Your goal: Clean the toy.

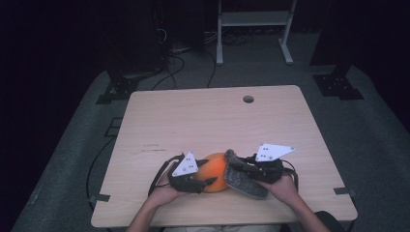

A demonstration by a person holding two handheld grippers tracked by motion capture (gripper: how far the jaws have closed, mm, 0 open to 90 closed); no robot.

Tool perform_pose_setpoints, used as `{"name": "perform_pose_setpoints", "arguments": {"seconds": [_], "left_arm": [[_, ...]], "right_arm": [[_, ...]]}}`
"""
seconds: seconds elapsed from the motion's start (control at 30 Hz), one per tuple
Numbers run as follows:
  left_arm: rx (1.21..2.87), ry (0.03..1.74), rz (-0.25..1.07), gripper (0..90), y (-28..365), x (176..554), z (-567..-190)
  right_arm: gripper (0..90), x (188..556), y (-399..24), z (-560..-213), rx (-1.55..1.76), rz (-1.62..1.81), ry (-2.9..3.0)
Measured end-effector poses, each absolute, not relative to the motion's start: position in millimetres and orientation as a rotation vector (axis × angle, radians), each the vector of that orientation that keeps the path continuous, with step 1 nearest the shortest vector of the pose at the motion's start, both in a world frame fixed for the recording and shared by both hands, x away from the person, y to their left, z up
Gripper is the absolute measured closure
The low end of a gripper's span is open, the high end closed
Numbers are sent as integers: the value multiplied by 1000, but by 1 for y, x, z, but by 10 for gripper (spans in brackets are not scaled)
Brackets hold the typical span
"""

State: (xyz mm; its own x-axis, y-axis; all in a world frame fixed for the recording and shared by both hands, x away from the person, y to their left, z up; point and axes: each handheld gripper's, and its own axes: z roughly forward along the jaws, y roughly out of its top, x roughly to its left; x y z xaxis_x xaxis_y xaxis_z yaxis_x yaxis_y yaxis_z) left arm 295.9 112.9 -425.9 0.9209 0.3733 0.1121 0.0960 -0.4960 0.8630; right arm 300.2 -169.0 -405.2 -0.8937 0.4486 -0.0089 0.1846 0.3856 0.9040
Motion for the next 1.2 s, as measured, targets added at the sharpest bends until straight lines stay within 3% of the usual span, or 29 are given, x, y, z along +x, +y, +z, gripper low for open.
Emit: {"name": "perform_pose_setpoints", "arguments": {"seconds": [0.2, 0.4, 0.57, 0.8, 1.1, 1.2], "left_arm": [[2072, 351, 333, 368, 118, 298, -428], [2084, 279, 359, 362, 111, 293, -428], [2087, 258, 358, 356, 110, 291, -428], [2090, 230, 369, 354, 107, 289, -428], [2083, 243, 368, 342, 107, 290, -428], [2085, 264, 346, 278, 106, 291, -424]], "right_arm": [[767, 314, -186, -423, 695, 1400, 2412], [764, 307, -177, -405, 590, 1557, 2361], [765, 316, -182, -419, 670, 1448, 2413], [764, 305, -179, -405, 607, 1540, 2367], [765, 310, -187, -412, 670, 1490, 2391], [765, 306, -177, -407, 609, 1497, 2407]]}}
